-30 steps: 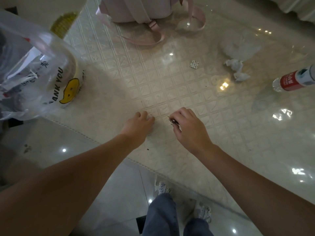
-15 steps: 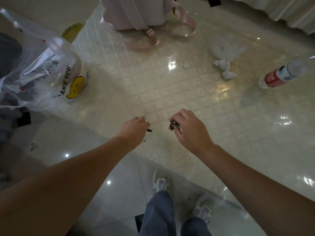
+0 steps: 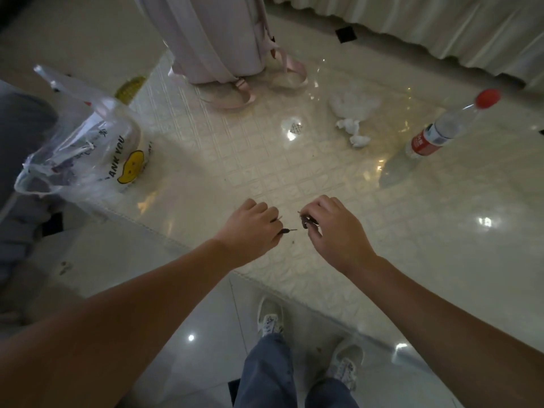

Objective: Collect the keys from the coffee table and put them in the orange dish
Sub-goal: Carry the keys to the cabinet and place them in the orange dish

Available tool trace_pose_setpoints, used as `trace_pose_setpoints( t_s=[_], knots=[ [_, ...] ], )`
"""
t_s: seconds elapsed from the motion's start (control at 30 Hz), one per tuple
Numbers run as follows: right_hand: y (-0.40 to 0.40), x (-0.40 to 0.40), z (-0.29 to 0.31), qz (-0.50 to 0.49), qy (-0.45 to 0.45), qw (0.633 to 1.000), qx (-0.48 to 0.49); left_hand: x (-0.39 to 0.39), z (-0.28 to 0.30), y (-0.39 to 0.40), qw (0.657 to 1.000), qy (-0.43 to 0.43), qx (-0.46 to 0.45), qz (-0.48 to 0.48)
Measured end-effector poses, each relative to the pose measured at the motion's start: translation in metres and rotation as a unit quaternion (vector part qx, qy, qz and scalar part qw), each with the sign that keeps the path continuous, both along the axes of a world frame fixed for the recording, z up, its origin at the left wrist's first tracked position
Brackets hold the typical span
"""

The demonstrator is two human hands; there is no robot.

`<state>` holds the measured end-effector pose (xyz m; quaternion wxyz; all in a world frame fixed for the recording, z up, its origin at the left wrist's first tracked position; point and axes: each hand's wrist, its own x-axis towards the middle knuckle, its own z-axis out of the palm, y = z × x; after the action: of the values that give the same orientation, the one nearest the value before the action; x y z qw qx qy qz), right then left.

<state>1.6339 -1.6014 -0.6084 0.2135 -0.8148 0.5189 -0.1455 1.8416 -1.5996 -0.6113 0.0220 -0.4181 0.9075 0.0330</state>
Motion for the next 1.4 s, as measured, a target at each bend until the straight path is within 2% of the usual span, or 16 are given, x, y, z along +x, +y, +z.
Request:
trace_pose_setpoints(
  t_s=[0.2,0.47,0.7,0.83,1.07,1.23,1.4],
  knots=[
    [0.013,-0.051,0.075,-0.015,0.001,0.999,-0.035,-0.048,0.081,0.006,0.999,0.019,-0.037,-0.007],
    [0.038,-0.113,0.210,-0.042,-0.023,0.996,-0.078,-0.113,0.221,0.028,0.990,0.097,-0.089,0.050],
    [0.071,-0.142,0.302,-0.024,-0.046,0.990,-0.135,-0.149,0.316,0.073,0.969,0.157,-0.148,0.123],
    [0.088,-0.149,0.333,-0.042,-0.058,0.988,-0.136,-0.150,0.347,0.098,0.957,0.193,-0.149,0.156],
    [0.106,-0.130,0.371,-0.038,-0.074,0.989,-0.120,-0.131,0.382,0.132,0.946,0.192,-0.169,0.198],
    [0.120,-0.093,0.387,-0.037,-0.075,0.987,-0.136,-0.100,0.396,0.148,0.941,0.195,-0.177,0.212],
    [0.129,-0.030,0.403,-0.006,-0.080,0.986,-0.146,-0.036,0.410,0.164,0.928,0.200,-0.208,0.236]
  ],
)
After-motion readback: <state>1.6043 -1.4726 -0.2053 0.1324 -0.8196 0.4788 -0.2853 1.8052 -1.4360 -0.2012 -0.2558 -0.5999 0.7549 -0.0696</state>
